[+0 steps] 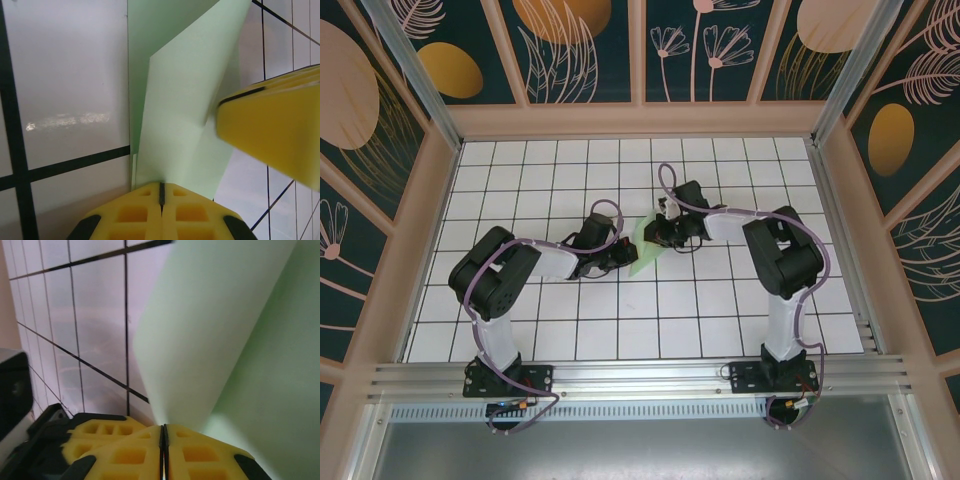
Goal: Fold a paper plane with a square sheet of paper (pick it up from the middle)
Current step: Fourth fold the wing at the center of the table.
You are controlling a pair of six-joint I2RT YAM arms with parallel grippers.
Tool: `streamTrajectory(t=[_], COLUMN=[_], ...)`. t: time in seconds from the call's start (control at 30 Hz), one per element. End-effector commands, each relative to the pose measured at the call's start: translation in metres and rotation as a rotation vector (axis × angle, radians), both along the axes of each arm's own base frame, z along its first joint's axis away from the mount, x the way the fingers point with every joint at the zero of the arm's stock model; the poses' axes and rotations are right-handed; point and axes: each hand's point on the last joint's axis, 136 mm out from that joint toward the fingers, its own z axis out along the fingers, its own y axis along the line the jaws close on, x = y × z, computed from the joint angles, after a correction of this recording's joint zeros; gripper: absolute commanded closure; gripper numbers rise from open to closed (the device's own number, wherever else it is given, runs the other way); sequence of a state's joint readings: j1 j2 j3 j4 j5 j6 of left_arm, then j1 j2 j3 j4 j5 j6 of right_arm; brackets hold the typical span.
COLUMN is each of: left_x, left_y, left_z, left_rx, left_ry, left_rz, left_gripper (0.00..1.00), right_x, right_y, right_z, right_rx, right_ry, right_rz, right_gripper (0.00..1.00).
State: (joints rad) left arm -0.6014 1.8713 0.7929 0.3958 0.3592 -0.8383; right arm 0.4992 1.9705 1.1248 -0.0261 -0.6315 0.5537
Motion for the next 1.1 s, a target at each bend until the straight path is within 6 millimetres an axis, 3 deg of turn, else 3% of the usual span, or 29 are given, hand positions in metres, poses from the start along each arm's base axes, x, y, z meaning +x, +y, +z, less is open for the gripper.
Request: streamTrajectory(t=[0.0, 0.2, 0.53, 0.67, 0.77, 0.87, 0.97, 1.07], left_x=[-0.028, -0.028, -0.030, -0.018, 0.002, 0.021, 0.028, 0.026], left_y=[0.028, 0.028, 0.026, 0.013, 0.002, 0.005, 0.008, 0.003], left_z=[-0.053, -0.052, -0.046, -0.017, 0.022, 0.054, 0.065, 0.058], left_rx=[0.160, 0.161, 0.150, 0.089, 0.037, 0.046, 0.053, 0.040], left_ry=[0.154, 0.155, 0.145, 0.084, -0.009, -0.097, -0.139, -0.116], left_rz=[0.011, 0.012, -0.005, -0.029, -0.023, 0.029, 0.058, 0.038], left_gripper=[1.00, 1.00, 1.00, 0.97, 0.93, 0.89, 0.89, 0.90], right_x=[0.002, 0.010, 0.021, 0.011, 0.002, -0.005, -0.008, -0.009], right_y=[0.002, -0.008, -0.027, -0.026, -0.025, -0.023, -0.020, -0.019], right_z=[-0.009, -0.027, -0.039, -0.045, -0.051, -0.055, -0.059, -0.062], right_rx=[-0.007, -0.067, -0.139, -0.148, -0.163, -0.164, -0.172, -0.171], right_ry=[-0.011, 0.008, 0.015, 0.038, 0.059, 0.081, 0.092, 0.099], right_rz=[0.030, -0.008, -0.085, -0.073, -0.065, -0.067, -0.068, -0.070], right_gripper=[0.89, 0.89, 0.90, 0.90, 0.90, 0.90, 0.90, 0.90])
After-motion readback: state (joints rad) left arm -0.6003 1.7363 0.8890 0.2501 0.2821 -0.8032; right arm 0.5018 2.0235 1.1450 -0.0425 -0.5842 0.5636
